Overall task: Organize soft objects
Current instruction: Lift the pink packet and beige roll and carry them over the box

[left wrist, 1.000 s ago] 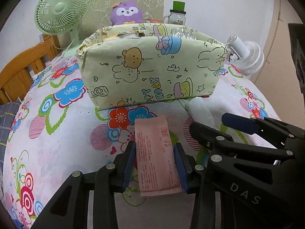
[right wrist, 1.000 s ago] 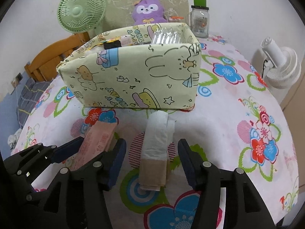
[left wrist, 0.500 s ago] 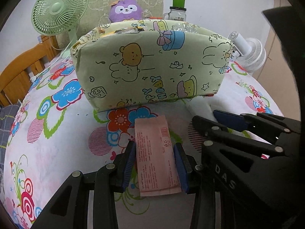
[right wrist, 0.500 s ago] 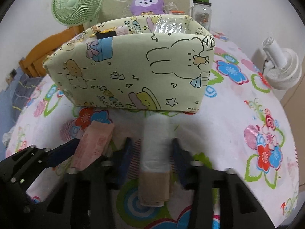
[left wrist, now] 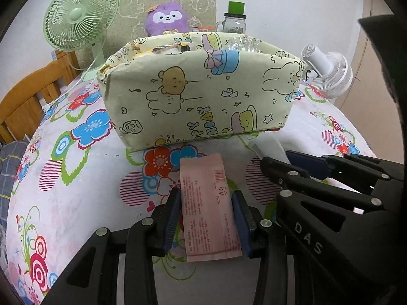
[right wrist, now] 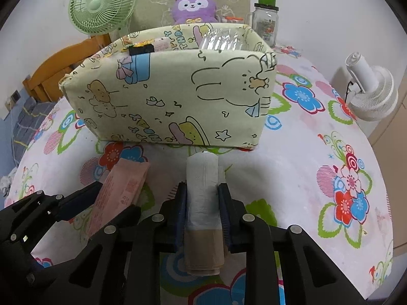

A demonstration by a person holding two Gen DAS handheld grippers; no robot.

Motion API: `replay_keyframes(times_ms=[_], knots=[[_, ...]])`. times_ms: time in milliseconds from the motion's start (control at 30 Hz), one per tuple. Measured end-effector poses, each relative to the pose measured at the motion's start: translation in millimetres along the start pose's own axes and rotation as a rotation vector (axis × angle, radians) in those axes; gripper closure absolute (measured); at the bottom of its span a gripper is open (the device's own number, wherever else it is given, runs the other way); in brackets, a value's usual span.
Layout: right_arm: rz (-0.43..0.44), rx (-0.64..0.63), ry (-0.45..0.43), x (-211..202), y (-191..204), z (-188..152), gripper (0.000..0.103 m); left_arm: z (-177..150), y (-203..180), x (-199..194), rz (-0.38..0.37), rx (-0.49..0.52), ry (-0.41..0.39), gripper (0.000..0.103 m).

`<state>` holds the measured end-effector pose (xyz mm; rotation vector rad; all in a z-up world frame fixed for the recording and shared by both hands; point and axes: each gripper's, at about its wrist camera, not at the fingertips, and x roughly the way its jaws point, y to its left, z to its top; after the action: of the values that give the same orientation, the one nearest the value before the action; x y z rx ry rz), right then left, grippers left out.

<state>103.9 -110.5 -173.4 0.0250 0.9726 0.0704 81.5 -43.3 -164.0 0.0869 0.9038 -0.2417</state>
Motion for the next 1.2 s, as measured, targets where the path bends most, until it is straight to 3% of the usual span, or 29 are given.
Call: replay_keyframes(times_ms=[1200], knots=[[0.015, -0.005, -0.187, -96, 6, 1, 0.076, 16, -14, -82, 0.019, 0.015, -0.164, 0.062]])
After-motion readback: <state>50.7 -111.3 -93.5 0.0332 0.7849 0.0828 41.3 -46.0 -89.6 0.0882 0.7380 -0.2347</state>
